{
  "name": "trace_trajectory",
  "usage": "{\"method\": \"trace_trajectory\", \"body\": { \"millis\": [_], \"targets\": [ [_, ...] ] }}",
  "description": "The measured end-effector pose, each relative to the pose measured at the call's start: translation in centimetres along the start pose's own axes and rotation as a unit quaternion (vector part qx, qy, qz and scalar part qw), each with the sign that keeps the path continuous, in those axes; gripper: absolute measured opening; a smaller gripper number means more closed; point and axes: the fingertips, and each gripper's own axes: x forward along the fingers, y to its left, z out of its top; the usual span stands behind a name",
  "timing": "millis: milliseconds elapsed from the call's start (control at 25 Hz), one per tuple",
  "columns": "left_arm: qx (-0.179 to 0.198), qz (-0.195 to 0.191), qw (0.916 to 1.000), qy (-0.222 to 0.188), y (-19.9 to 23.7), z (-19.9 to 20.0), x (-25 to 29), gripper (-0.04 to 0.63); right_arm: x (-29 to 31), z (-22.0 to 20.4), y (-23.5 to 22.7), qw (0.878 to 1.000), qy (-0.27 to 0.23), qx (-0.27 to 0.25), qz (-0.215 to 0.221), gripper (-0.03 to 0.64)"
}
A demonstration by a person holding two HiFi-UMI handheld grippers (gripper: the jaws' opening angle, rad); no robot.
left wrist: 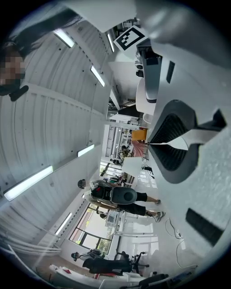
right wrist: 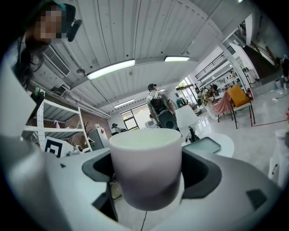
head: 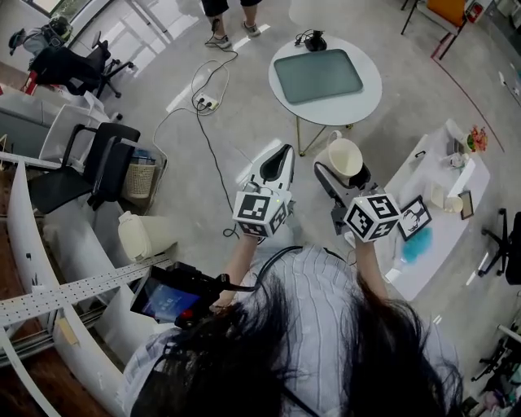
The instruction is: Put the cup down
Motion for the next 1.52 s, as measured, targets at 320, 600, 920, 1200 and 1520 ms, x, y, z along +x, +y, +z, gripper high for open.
{"method": "trace_trajectory", "body": {
  "millis": [320,600,920,1200,1520],
  "targets": [
    [-0.013,-0.024,0.9995,0.013,4.9,0.7,4.5,0.017,5.8,1.5,-1.4,1.000,0.001,-0.004,-0.026,0.411],
    [-0.027,-0.041,0.9986,0.022,7.8,0.5,7.1,0.018,9.4,1.8,-2.6,0.999,0.004,-0.004,-0.043,0.411],
    [-0.034,-0.060,0.9973,0.025,9.9,0.7,8.5,0.017,11.8,2.3,-3.0,0.998,0.003,-0.003,-0.060,0.411],
    [-0.048,-0.071,0.9956,0.039,9.3,-0.5,9.3,0.018,12.0,1.8,-3.8,0.997,0.017,0.004,-0.070,0.411],
    [-0.052,-0.059,0.9956,0.052,9.3,-1.5,10.7,0.017,12.6,1.7,-5.8,0.997,0.026,0.012,-0.068,0.411]
  ]
}}
